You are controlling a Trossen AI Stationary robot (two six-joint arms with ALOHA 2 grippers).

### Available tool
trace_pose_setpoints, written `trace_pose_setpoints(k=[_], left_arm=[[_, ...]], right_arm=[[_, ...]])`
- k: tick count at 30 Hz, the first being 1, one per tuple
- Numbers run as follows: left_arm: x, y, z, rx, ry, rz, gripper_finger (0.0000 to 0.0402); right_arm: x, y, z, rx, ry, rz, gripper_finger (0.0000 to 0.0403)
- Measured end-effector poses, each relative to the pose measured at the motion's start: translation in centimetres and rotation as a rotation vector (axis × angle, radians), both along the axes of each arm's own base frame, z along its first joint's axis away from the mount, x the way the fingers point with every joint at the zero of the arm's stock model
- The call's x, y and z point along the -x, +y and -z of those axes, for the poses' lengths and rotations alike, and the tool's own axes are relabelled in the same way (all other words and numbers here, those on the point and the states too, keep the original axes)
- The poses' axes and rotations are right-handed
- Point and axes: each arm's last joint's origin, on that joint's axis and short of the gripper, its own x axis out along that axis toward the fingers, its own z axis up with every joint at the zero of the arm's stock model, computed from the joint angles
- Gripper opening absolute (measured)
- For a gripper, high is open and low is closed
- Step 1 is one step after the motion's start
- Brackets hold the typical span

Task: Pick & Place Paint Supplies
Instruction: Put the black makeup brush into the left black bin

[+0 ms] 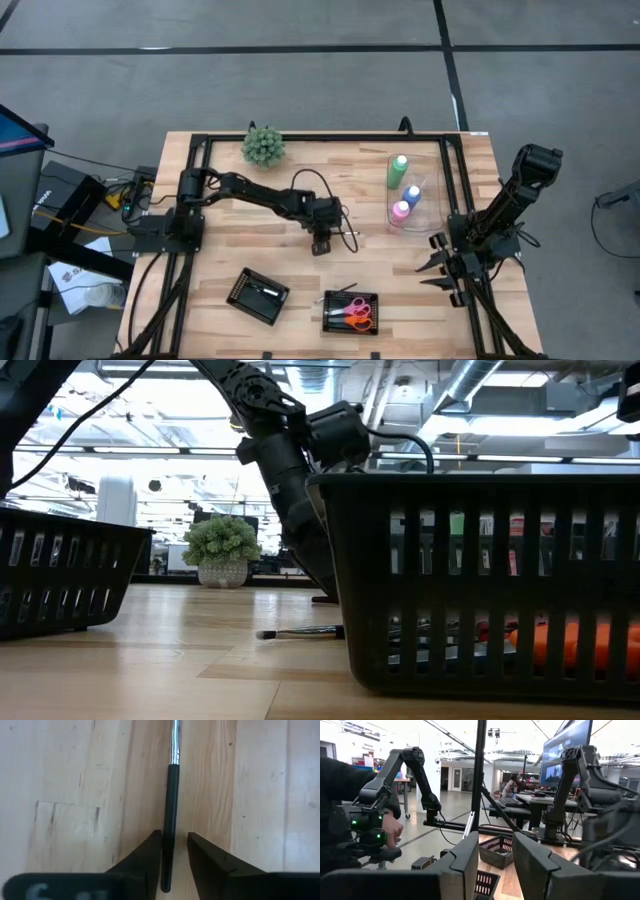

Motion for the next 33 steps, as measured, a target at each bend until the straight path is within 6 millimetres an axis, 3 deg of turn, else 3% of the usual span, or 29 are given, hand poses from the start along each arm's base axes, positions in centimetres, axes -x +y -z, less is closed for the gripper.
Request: trace_pose_setpoints(k=[6,14,33], left_arm=[[0.05,-1.23,-0.02,-0.102,0.012,-0.004,0.0102],[0.17,-1.25,-0.08,-0.106,0.023,-0.005,0.0013],[0.03,-1.25,-0.32,-0.101,-0.008,0.008,0.0008]], right_arm=[[-0.01,0.00,0.01,0.001,0.000,0.001,0.0109],[0.00,0.00,0.00,0.000,0.000,0.000,0.0109],[0.00,0.00,0.01,0.001,0.000,0.000,0.0109]])
